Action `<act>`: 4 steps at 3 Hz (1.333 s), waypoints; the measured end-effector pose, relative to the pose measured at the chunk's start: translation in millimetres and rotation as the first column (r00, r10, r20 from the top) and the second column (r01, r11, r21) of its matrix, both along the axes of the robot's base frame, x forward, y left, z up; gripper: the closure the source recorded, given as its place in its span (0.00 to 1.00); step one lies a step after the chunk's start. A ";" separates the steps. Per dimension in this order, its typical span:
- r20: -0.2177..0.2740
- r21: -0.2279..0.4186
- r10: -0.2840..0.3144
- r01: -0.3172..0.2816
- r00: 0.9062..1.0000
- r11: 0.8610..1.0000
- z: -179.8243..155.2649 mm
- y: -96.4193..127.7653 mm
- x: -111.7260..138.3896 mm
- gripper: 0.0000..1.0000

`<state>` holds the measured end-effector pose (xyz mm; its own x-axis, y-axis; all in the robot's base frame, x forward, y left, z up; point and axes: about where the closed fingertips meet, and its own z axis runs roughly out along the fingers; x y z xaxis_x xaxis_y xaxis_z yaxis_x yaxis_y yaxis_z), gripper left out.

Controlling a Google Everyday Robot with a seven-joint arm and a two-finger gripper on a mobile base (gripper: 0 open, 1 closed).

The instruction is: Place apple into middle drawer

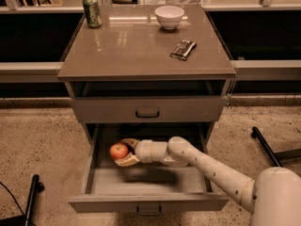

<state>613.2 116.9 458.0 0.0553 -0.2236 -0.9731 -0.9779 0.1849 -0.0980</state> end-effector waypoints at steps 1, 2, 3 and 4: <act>-0.004 -0.047 0.045 -0.045 0.999 0.998 -15.1 18.3 10.6 1.00; -0.025 -0.059 0.054 -0.055 0.998 0.997 -30.7 29.6 15.5 0.77; -0.052 -0.003 0.121 -0.121 0.991 0.993 -59.3 40.9 -1.7 0.54; -0.093 0.008 0.145 -0.145 0.985 0.989 -78.5 40.4 -18.3 0.30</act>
Offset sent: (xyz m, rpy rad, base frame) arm 0.0218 0.0282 -0.0445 -0.0888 0.0397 0.0429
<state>594.9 157.4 379.5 -0.0040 -0.2187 -0.9758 -0.9992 0.0406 -0.0050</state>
